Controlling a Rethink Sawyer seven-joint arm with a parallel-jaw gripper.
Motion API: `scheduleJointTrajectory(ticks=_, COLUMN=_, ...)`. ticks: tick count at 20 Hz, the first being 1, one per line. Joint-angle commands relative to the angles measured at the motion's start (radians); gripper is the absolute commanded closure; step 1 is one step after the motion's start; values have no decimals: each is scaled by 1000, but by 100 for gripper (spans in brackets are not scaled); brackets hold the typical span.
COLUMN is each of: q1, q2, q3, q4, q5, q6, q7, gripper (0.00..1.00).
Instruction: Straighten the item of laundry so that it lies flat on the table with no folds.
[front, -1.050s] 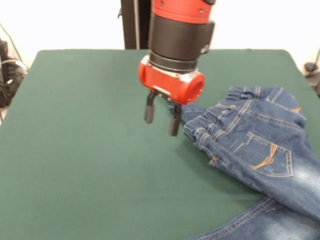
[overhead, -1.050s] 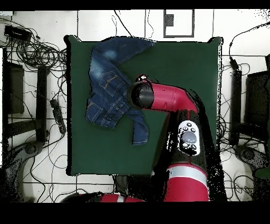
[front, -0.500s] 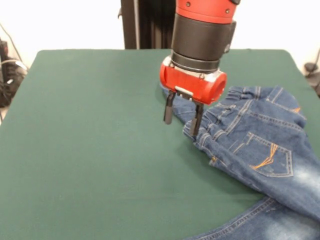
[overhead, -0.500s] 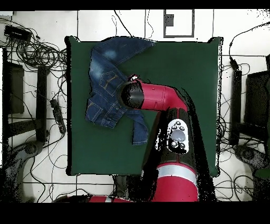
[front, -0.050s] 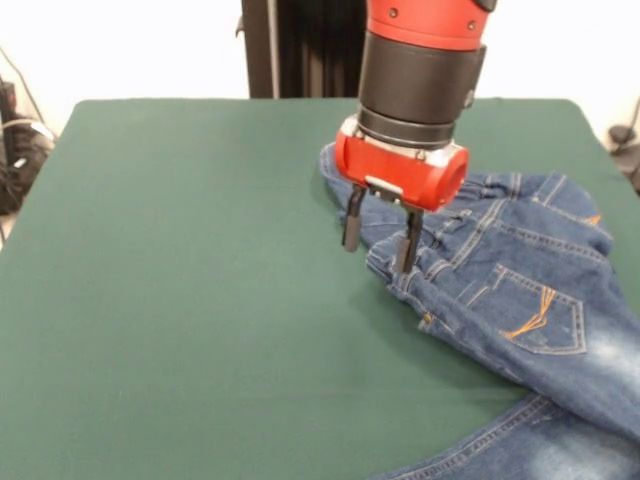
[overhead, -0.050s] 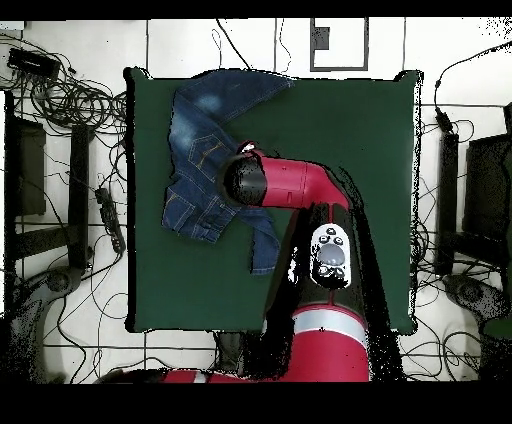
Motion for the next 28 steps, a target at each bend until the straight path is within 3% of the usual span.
scheduleJointTrajectory(ticks=1, q1=28, q2=136, q3=144, q4=29, q5=39, q6=-57, q7=102, gripper=0)
scheduleJointTrajectory(ticks=16, q1=45, q2=175, q3=131, q4=1, q5=54, q6=-76, q7=108, gripper=0)
scheduleJointTrajectory(ticks=17, q1=47, q2=176, q3=129, q4=0, q5=56, q6=-76, q7=106, gripper=100)
scheduleJointTrajectory(ticks=28, q1=35, q2=172, q3=139, q4=2, q5=60, q6=-84, q7=98, gripper=100)
